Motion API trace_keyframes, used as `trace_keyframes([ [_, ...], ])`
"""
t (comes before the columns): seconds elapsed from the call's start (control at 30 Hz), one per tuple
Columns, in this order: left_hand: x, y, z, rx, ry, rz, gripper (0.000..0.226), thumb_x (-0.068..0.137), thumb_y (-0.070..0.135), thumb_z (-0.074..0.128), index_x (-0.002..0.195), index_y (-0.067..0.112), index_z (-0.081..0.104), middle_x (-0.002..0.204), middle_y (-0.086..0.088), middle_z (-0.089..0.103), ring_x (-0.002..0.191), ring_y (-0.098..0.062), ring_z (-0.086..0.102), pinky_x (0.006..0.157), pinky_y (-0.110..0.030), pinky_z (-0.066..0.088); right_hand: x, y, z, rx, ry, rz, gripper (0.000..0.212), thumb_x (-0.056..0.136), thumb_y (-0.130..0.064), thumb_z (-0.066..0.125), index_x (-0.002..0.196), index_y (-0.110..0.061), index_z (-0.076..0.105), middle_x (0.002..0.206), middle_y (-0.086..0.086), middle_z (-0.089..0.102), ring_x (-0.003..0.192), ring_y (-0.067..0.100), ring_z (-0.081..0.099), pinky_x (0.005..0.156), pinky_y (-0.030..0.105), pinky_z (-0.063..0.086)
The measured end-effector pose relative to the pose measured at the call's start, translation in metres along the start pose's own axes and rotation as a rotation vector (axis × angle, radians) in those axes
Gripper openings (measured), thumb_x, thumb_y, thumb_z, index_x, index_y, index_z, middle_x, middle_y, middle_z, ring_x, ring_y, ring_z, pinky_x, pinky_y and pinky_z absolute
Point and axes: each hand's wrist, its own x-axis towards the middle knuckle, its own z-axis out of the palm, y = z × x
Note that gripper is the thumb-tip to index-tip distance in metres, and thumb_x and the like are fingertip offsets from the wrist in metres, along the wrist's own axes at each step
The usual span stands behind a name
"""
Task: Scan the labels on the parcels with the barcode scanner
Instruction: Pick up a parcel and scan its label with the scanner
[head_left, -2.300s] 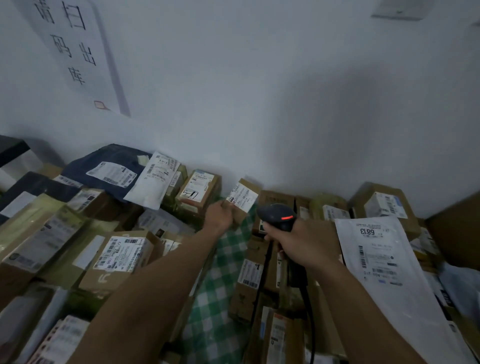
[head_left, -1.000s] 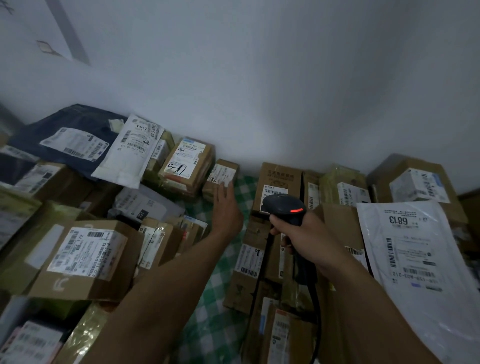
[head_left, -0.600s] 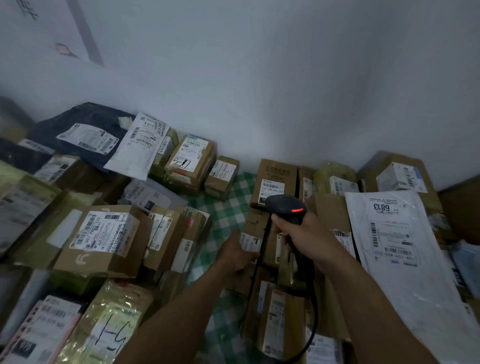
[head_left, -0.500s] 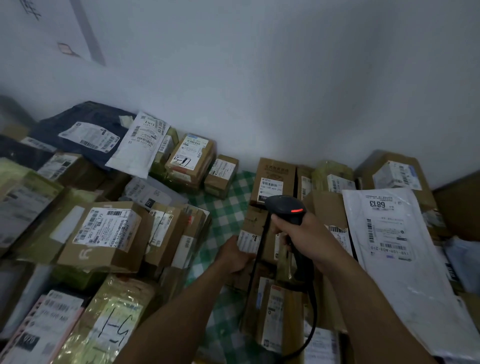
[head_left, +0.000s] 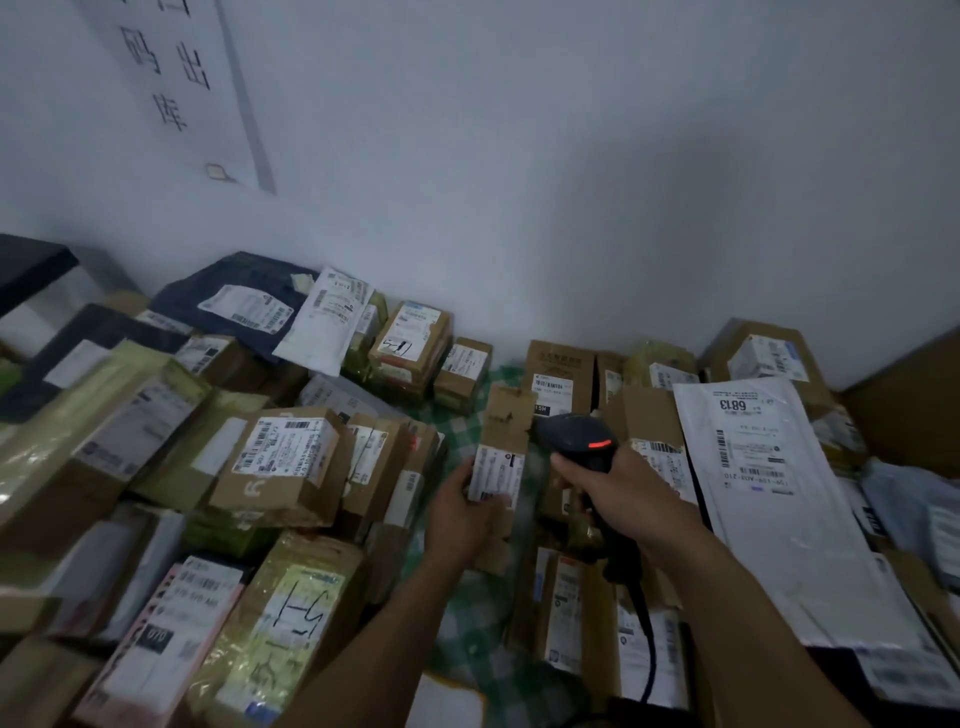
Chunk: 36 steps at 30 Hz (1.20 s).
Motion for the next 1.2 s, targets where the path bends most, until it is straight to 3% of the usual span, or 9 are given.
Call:
trace_keyframes([
  [0.13, -0.014, 0.039, -0.021, 0.033, 0.016, 0.128, 0.05, 0.087, 0.02, 0.081, 0.13, 0.031, 0.059, 0.117, 0.019, 0.066, 0.111, -0.003, 0.062, 0.088, -0.02, 0.052, -0.03, -0.009, 0.001, 0.064, 0.073, -0.108, 0.016, 0.097, -0.044, 0.067, 0.111, -0.037, 0.065, 0.081, 0.004, 0.072, 0.071, 0.013, 0.067, 0.064, 0.026, 0.05],
  [0.27, -0.035, 0.07, -0.03, -0.073, -0.031, 0.205, 0.059, 0.084, 0.027, 0.084, 0.137, 0.027, 0.058, 0.125, 0.014, 0.07, 0.115, -0.003, 0.065, 0.102, -0.035, 0.054, -0.051, -0.01, 0.008, 0.187, 0.14, -0.211, 0.015, 0.097, -0.04, 0.068, 0.109, -0.045, 0.061, 0.098, -0.014, 0.071, 0.083, -0.002, 0.066, 0.075, 0.023, 0.055],
  [0.33, -0.048, 0.084, -0.028, -0.165, -0.058, 0.202, 0.056, 0.085, 0.03, 0.083, 0.136, 0.028, 0.06, 0.123, 0.014, 0.071, 0.113, 0.0, 0.066, 0.098, -0.032, 0.056, -0.062, -0.013, 0.016, 0.313, 0.116, -0.224, 0.026, 0.097, -0.036, 0.069, 0.119, -0.045, 0.06, 0.111, -0.017, 0.071, 0.091, -0.006, 0.068, 0.072, 0.017, 0.057],
  [0.43, -0.067, 0.1, -0.025, -0.222, -0.053, 0.223, 0.055, 0.086, 0.035, 0.082, 0.136, 0.032, 0.059, 0.124, 0.016, 0.069, 0.117, 0.001, 0.063, 0.09, -0.02, 0.055, -0.07, -0.015, 0.023, 0.424, 0.111, -0.239, 0.031, 0.096, -0.034, 0.071, 0.126, -0.042, 0.063, 0.124, -0.01, 0.072, 0.109, 0.011, 0.07, 0.079, 0.03, 0.062],
  [0.53, -0.079, 0.104, -0.03, -0.175, -0.072, 0.272, 0.066, 0.08, 0.037, 0.087, 0.138, 0.042, 0.056, 0.126, 0.02, 0.067, 0.118, 0.002, 0.061, 0.098, -0.026, 0.053, -0.082, -0.026, 0.018, 0.461, 0.138, -0.269, 0.029, 0.098, -0.031, 0.069, 0.126, -0.035, 0.064, 0.118, -0.009, 0.075, 0.105, 0.01, 0.073, 0.079, 0.03, 0.062],
  [0.63, -0.085, 0.11, -0.041, -0.127, -0.164, 0.283, 0.078, 0.078, 0.035, 0.089, 0.142, 0.052, 0.048, 0.129, 0.021, 0.065, 0.117, 0.0, 0.062, 0.097, -0.03, 0.056, -0.095, -0.035, 0.01, 0.464, 0.116, -0.288, 0.021, 0.098, -0.031, 0.067, 0.118, -0.036, 0.065, 0.11, -0.015, 0.077, 0.098, -0.001, 0.072, 0.068, 0.013, 0.056],
  [0.77, -0.086, 0.119, -0.054, -0.09, -0.105, 0.32, 0.076, 0.078, 0.028, 0.088, 0.142, 0.047, 0.052, 0.125, 0.023, 0.066, 0.116, 0.001, 0.061, 0.093, -0.025, 0.056, -0.107, -0.038, 0.01, 0.417, 0.096, -0.345, 0.018, 0.1, -0.027, 0.066, 0.103, -0.043, 0.061, 0.096, -0.028, 0.071, 0.079, -0.014, 0.068, 0.057, 0.007, 0.05],
  [0.97, -0.068, 0.124, -0.062, -0.098, 0.083, 0.371, 0.072, 0.081, 0.018, 0.086, 0.136, 0.044, 0.047, 0.119, 0.026, 0.063, 0.116, 0.005, 0.058, 0.094, -0.021, 0.054, -0.114, -0.041, 0.022, 0.232, 0.062, -0.284, 0.022, 0.099, -0.035, 0.066, 0.121, -0.037, 0.063, 0.099, -0.005, 0.078, 0.08, 0.011, 0.076, 0.069, 0.026, 0.051],
  [1.2, -0.048, 0.116, -0.055, -0.105, 0.153, 0.352, 0.078, 0.079, 0.009, 0.086, 0.142, 0.03, 0.046, 0.135, 0.003, 0.064, 0.125, -0.015, 0.061, 0.104, -0.041, 0.054, -0.112, -0.035, 0.032, 0.172, -0.018, -0.228, 0.02, 0.099, -0.032, 0.068, 0.118, -0.029, 0.064, 0.088, 0.008, 0.078, 0.076, 0.017, 0.075, 0.069, 0.034, 0.051],
])
